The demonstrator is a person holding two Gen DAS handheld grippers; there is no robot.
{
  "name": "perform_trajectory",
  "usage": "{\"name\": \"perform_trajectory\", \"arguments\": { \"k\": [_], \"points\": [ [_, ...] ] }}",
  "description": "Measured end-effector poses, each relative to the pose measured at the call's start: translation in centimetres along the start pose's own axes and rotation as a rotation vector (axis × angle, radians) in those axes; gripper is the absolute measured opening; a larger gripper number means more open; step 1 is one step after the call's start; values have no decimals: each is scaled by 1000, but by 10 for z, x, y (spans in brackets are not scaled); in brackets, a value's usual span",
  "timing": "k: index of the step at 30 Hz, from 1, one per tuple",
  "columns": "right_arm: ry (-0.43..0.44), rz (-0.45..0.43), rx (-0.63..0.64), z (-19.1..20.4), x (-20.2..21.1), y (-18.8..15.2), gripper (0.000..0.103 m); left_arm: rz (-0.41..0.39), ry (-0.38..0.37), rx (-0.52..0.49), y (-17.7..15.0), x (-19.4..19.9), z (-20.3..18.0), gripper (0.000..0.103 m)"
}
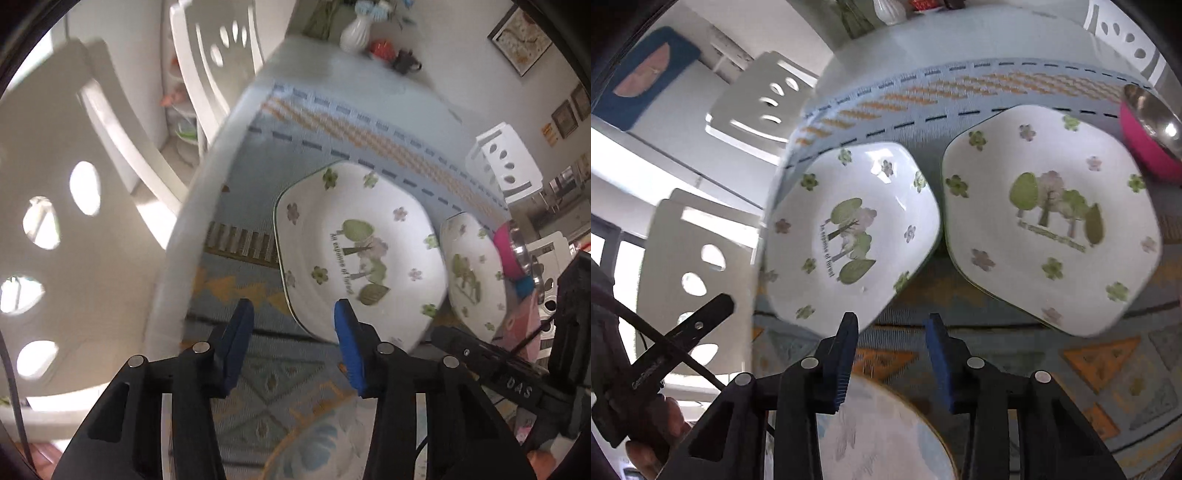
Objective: Organize plates and bowls
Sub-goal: 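Grasp the rim of the larger white forest plate with the left gripper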
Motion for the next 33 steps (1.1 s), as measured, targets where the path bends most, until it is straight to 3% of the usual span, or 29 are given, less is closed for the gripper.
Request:
{"name": "perform_trajectory", "arguments": {
  "k": [6,12,20,25,27,30,33],
  "points": [
    [-91,4,-7,1,-21,3,28,82,-22,-29,0,-34,4,41],
    [-177,17,32,13,-25,2,25,106,-63,-31,5,-42,6,41],
    [-154,57,-24,28,-33,-2,26,96,-63,6,23,-40,29,41],
    [-46,88,-18,56,-43,-9,29,90,-60,20,30,-43,39,41],
    [-10,105,-27,53,-44,-9,30,97,-62,24,30,-45,42,41],
    [-64,55,-43,28,-33,2,30,100,-78,21,28,-47,41,41],
    [-60,43,-76,9,-32,18,30,100,-86,10,27,-50,39,41]
  ]
}}
Point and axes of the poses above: each gripper's, at about its wrist camera, not at the fingertips, and x roughly against the way its jaws point, z to its left, y to its top, the point moved 9 cm from there along -x, roughly the way its jaws point, and after that the axes turned 3 degrees about -y, right-handed, at the moved point
